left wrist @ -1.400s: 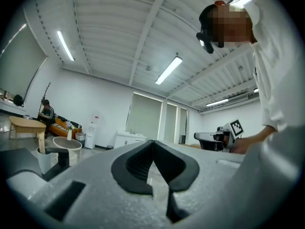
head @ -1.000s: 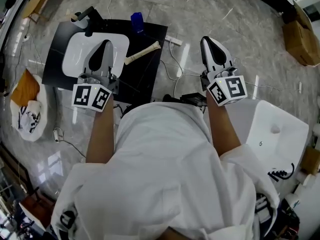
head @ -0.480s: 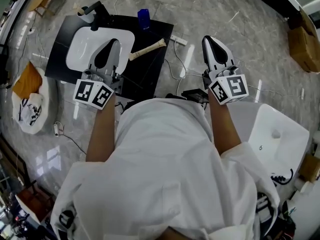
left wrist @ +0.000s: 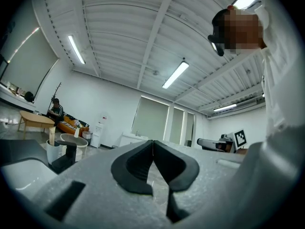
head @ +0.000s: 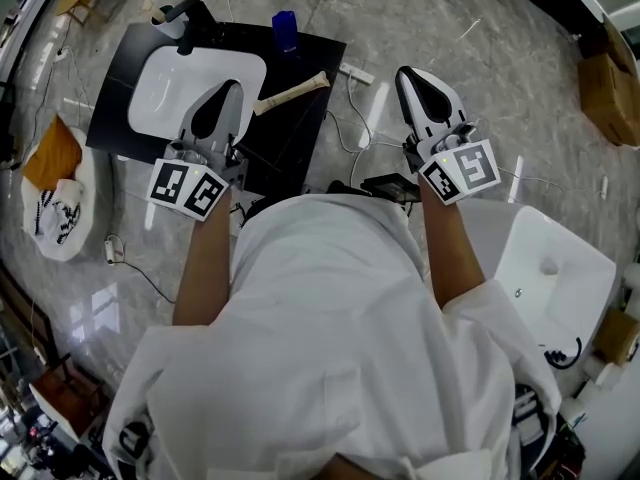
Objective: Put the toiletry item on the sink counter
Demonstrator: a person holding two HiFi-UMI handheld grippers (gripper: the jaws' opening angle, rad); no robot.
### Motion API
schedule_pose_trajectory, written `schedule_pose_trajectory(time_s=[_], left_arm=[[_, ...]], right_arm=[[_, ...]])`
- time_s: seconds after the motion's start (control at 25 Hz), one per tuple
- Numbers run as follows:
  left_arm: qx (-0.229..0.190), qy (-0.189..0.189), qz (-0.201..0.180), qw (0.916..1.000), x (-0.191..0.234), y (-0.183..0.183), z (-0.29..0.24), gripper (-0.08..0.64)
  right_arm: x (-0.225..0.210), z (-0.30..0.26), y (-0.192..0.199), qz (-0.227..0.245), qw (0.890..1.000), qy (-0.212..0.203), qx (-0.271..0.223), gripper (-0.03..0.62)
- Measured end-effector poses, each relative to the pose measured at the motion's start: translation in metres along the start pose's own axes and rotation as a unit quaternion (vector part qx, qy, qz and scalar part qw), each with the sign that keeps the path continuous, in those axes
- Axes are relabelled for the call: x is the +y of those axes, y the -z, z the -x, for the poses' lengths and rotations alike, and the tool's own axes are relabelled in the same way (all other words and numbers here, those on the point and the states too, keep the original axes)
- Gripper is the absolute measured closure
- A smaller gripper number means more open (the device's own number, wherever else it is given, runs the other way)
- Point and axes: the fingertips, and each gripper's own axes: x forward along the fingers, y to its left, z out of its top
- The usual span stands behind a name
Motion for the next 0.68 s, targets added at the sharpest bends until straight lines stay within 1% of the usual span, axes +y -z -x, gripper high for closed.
schedule_pose_trajectory(time_s=[0.16,0.32,0.44,0.68], left_arm=[[0.019,0.011,-0.003,0.9997,-0.009,0.009,-0.01,0.541],[0.038,0.051,-0.003,0.998,-0.029,0.017,-0.032,0.541],[0.049,0.071,-0.002,0.9963,-0.042,0.025,-0.053,0.541],[0.084,0.126,-0.005,0.9885,-0.077,0.047,-0.088,0.541]], right_arm=[[-0.006,0.004,0.003,-0.01,1.0,-0.006,0.005,0.578],[-0.018,0.009,0.002,-0.013,1.0,-0.003,0.01,0.578],[-0.032,0.013,0.0,-0.02,1.0,0.002,0.008,0.578],[-0.071,0.031,0.013,-0.034,0.999,0.026,0.027,0.578]])
